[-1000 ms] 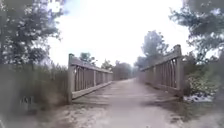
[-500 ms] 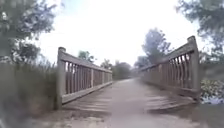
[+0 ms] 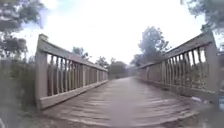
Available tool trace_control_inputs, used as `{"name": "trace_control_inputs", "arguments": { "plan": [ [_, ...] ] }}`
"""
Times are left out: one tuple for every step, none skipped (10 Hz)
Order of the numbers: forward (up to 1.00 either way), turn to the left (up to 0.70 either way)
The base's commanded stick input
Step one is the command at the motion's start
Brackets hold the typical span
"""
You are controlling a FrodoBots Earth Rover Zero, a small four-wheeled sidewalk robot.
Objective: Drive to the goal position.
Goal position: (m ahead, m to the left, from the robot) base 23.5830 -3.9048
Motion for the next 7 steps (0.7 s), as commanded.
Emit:
{"name": "trace_control_inputs", "arguments": {
  "plan": [
    [0.85,0.00],
    [0.85,0.00],
    [0.85,0.00],
    [0.85,0.00],
    [0.85,0.00],
    [0.85,0.00],
    [0.85,0.00]
  ]
}}
